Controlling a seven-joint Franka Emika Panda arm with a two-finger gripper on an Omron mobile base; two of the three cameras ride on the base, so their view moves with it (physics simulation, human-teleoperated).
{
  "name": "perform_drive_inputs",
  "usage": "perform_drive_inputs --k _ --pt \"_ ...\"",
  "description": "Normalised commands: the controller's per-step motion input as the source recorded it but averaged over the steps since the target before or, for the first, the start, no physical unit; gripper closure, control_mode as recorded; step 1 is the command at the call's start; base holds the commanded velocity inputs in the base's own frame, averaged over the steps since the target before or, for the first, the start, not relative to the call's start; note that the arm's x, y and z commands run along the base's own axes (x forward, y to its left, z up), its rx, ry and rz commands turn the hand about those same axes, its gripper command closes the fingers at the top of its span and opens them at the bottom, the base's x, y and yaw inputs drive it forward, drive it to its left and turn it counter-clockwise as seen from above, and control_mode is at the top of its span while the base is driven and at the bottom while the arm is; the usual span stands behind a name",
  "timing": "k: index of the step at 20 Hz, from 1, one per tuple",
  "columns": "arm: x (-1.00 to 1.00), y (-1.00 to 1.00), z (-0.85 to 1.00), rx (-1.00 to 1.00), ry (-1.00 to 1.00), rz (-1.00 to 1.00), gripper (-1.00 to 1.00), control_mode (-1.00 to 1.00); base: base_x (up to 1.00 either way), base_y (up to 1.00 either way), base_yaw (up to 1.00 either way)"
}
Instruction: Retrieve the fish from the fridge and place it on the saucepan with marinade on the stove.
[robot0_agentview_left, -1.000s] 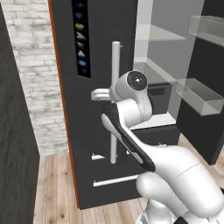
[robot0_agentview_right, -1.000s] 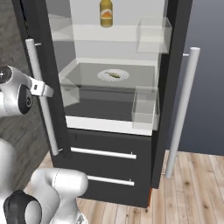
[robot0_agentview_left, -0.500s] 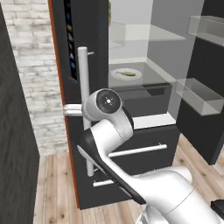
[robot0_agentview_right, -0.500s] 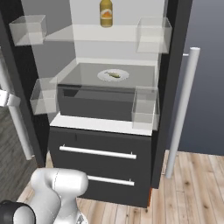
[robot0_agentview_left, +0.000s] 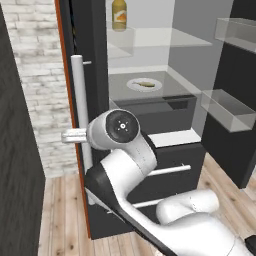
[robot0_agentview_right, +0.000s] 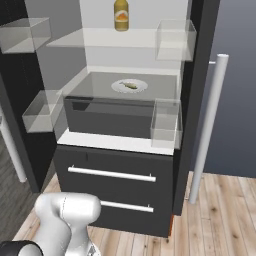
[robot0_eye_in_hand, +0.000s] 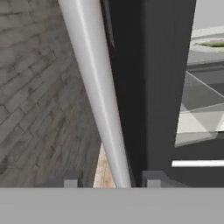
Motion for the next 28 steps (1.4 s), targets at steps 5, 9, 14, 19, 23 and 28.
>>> perform_drive_inputs --k 5,9,14,19,23,28 --pt "-1.0 -0.31 0.58 0.0 -0.04 0.14 -1.0 -1.0 0.0 0.0 0.0" --pt "-0.81 -0.9 0.6 0.0 -0.14 0.09 -1.0 -1.0 0.0 0.0 0.0" --pt "-0.31 -1.0 0.35 0.04 -0.01 0.06 -1.0 -1.0 0.0 0.0 0.0" --pt "-0.02 -1.0 0.32 0.15 0.05 0.08 -1.0 -1.0 0.0 0.0 0.0" --pt "0.0 -1.0 0.16 0.16 0.11 0.09 -1.0 -1.0 0.0 0.0 0.0" --pt "0.0 -0.96 0.0 0.09 0.16 0.0 -1.0 -1.0 0.0 0.0 0.0"
